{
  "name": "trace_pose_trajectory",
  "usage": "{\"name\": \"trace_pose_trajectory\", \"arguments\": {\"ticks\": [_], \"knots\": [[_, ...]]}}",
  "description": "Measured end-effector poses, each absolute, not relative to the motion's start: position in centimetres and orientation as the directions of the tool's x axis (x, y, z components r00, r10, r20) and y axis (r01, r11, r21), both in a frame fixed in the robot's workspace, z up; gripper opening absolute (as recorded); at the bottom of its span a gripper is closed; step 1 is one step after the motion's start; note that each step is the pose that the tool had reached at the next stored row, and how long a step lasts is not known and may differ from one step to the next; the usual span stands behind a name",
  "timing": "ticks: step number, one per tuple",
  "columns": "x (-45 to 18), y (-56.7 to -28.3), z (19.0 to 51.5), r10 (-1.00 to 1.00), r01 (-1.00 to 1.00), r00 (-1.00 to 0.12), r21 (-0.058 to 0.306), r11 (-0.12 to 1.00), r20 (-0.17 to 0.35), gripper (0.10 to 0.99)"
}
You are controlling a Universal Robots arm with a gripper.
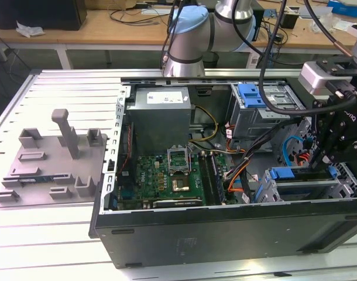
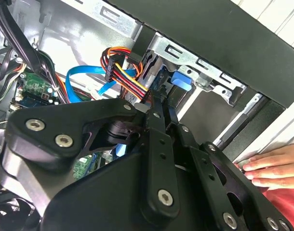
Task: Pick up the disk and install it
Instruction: 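Insert the first disk wire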
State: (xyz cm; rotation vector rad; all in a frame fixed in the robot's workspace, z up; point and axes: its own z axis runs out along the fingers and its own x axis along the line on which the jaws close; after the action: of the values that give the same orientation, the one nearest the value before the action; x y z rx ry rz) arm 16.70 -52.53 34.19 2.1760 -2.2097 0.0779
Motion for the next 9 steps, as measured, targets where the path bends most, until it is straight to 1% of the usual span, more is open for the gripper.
{"name": "trace_pose_trajectory", "arguments": {"ticks": [9], "knots": [[16.7,-52.53,34.11,-0.998,-1.0,-0.015,-0.008,0.015,0.064,0.169]]}}
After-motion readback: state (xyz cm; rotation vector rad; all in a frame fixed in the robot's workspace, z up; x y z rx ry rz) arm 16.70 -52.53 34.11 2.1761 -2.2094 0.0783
